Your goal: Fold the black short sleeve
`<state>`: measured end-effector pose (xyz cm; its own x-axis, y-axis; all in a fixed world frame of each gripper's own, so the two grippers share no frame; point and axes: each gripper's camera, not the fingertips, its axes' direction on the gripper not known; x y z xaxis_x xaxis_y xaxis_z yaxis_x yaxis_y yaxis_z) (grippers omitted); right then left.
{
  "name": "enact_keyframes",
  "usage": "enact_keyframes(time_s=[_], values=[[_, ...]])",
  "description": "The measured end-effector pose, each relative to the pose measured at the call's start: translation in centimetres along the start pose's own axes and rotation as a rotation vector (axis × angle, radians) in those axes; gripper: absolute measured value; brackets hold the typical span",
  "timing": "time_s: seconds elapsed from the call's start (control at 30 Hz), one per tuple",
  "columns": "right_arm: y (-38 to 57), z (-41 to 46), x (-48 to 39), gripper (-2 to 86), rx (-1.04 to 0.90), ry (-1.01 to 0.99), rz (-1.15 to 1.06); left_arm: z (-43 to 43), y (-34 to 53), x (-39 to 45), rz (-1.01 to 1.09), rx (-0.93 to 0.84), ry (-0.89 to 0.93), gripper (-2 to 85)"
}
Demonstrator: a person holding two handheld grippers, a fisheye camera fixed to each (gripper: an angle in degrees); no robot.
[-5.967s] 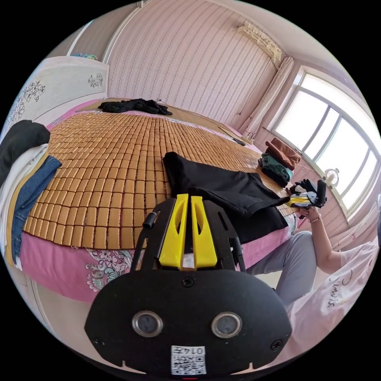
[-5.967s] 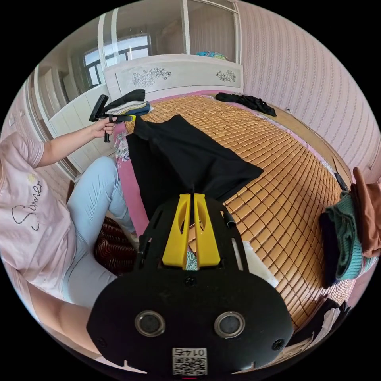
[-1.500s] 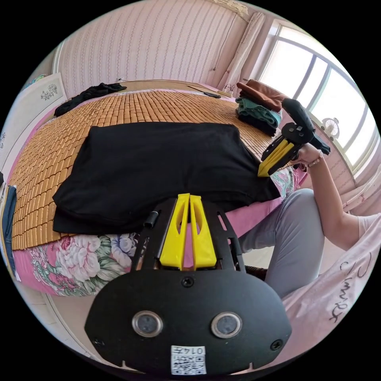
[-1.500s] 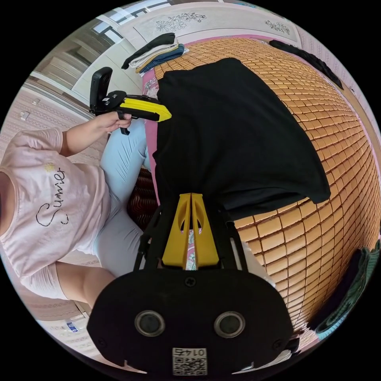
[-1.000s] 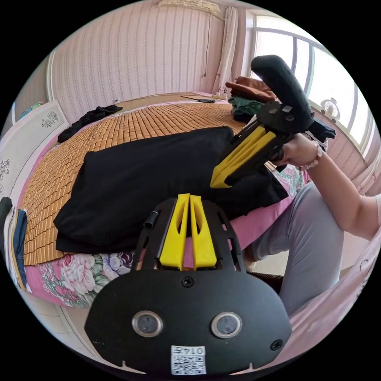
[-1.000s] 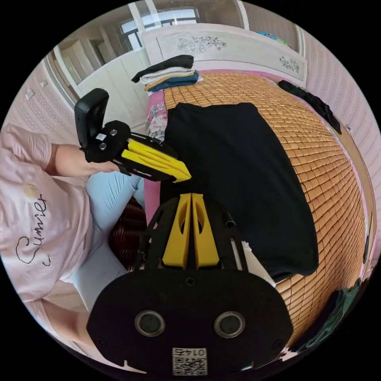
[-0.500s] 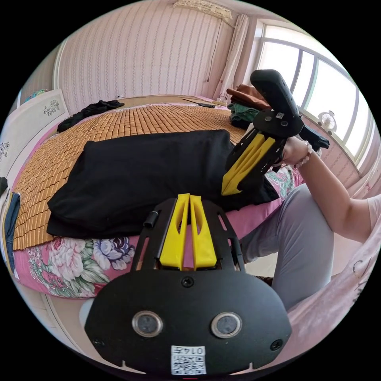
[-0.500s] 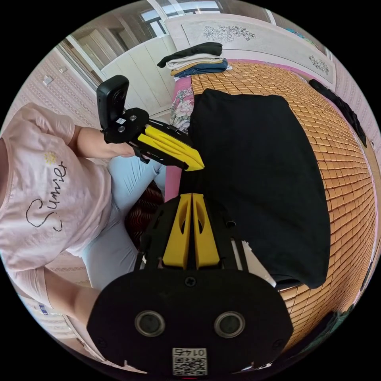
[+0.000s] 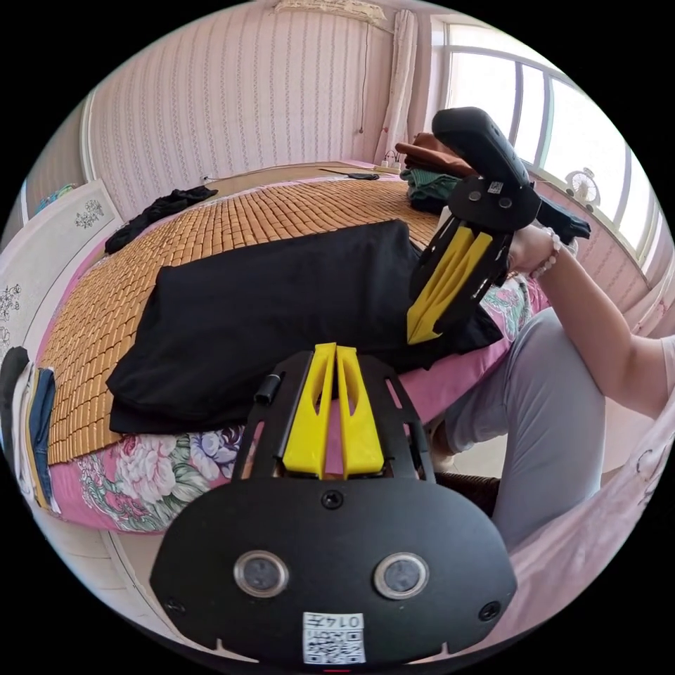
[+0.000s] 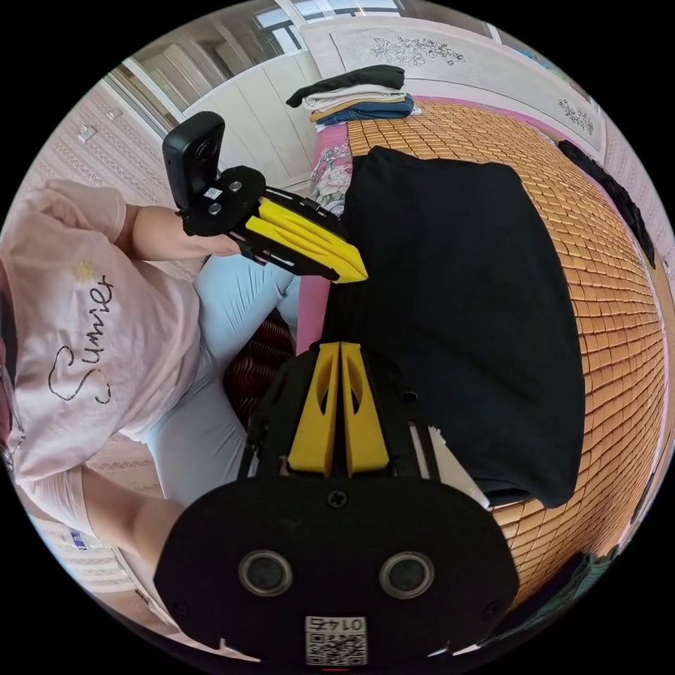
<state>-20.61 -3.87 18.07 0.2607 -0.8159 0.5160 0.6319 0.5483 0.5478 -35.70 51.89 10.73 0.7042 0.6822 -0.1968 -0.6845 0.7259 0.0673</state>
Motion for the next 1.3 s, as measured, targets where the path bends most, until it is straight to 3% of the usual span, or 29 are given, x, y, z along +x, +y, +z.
enact_keyframes(time_s=[0.23, 0.43, 0.53, 0.63, 0.97, 1.17, 1.3], values=[[-0.8, -0.7, 0.1, -0.4, 0.076, 0.073, 0.036, 0.5, 0.8, -0.4, -0.039, 0.015, 0.019, -1.0], [-2.0, -0.4, 0.0, -0.4, 0.101, 0.137, 0.056, 0.6, 3.7, -1.1, -0.065, 0.133, 0.059, -1.0], [-2.3, -0.2, 0.0, -0.4, 0.116, 0.185, 0.075, 0.3, 4.5, 0.3, 0.001, 0.162, -0.019, -1.0], [-2.3, -0.7, 0.6, -0.4, 0.173, 0.229, 0.151, 0.2, 5.5, 1.6, 0.015, 0.202, -0.09, -1.0], [-5.5, -3.1, 2.9, -0.4, 0.382, 0.252, 0.413, 0.2, 8.4, 1.1, -0.02, 0.322, -0.056, -1.0], [-14.5, -0.5, 8.3, -0.4, 0.019, 0.433, 0.485, 0.2, 8.9, 0.5, -0.033, 0.329, -0.009, -1.0], [-17.3, 1.3, 10.7, -0.5, -0.203, 0.395, 0.483, 0.4, 9.0, 0.3, -0.023, 0.319, 0.017, -0.9]])
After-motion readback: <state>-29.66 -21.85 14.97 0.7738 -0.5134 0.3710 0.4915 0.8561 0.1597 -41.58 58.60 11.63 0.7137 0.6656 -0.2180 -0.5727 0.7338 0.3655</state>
